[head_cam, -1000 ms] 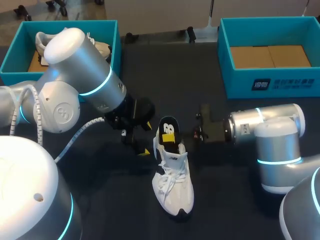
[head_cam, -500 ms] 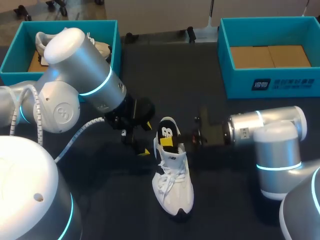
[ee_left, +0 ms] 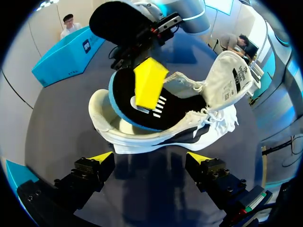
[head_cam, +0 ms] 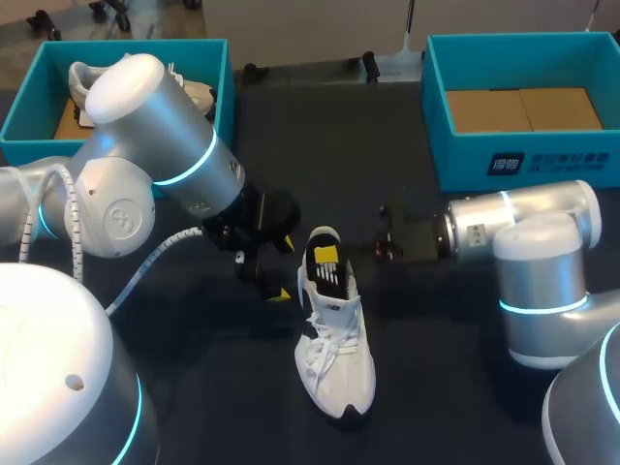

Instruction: Take the shoe out of the shoebox, open the shoe tongue, remove and reinsert the insole, then place the shoe into the shoebox

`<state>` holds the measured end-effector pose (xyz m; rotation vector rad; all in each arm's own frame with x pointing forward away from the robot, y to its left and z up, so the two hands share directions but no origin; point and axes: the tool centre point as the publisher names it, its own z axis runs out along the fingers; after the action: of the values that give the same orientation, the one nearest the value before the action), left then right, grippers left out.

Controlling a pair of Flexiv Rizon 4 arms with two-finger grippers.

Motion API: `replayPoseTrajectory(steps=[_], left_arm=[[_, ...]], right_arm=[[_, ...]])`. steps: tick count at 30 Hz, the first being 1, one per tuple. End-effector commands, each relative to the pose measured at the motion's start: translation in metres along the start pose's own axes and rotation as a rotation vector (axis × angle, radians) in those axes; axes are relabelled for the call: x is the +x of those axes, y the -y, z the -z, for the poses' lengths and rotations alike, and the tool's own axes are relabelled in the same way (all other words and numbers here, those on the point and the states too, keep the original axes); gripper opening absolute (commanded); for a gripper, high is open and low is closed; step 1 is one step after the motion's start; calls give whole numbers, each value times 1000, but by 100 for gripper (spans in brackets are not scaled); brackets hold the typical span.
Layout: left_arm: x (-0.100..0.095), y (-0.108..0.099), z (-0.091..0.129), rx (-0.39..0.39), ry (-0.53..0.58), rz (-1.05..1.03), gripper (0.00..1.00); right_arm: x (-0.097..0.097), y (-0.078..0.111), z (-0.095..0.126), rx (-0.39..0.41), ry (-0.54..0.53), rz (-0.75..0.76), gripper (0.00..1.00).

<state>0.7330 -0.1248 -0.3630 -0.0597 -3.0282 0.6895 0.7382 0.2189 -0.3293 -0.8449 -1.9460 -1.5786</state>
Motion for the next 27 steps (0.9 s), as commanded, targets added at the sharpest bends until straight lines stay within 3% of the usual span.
replayPoseTrajectory(steps=[1,7,12,13,14,15,16,23,25,27], left_arm=[[0,-1,0,1,-1,-1,100],[0,-1,0,1,-1,-1,100],[0,-1,0,1,-1,-1,100],[0,-1,0,1,-1,-1,100],[0,-1,0,1,-1,-1,100],[0,-1,0,1,-1,-1,100],[0,-1,0,1,-1,-1,100],[0,-1,0,1,-1,-1,100],[0,-1,0,1,-1,-1,100],[0,-1,0,1,-1,-1,100]], right_arm=[[-7,8,-9,13,-8,-23,0],[0,29,-10,9,-5,-63,0],[8,25,-9,13,7,-39,0],[10,22,-9,18,10,-30,16],[11,19,-9,23,12,-19,38],[12,16,-8,28,14,-9,48],[13,13,-8,36,22,-1,49],[12,-3,-4,63,39,37,46],[9,-5,-4,65,38,38,39],[5,-6,-5,66,33,34,18]])
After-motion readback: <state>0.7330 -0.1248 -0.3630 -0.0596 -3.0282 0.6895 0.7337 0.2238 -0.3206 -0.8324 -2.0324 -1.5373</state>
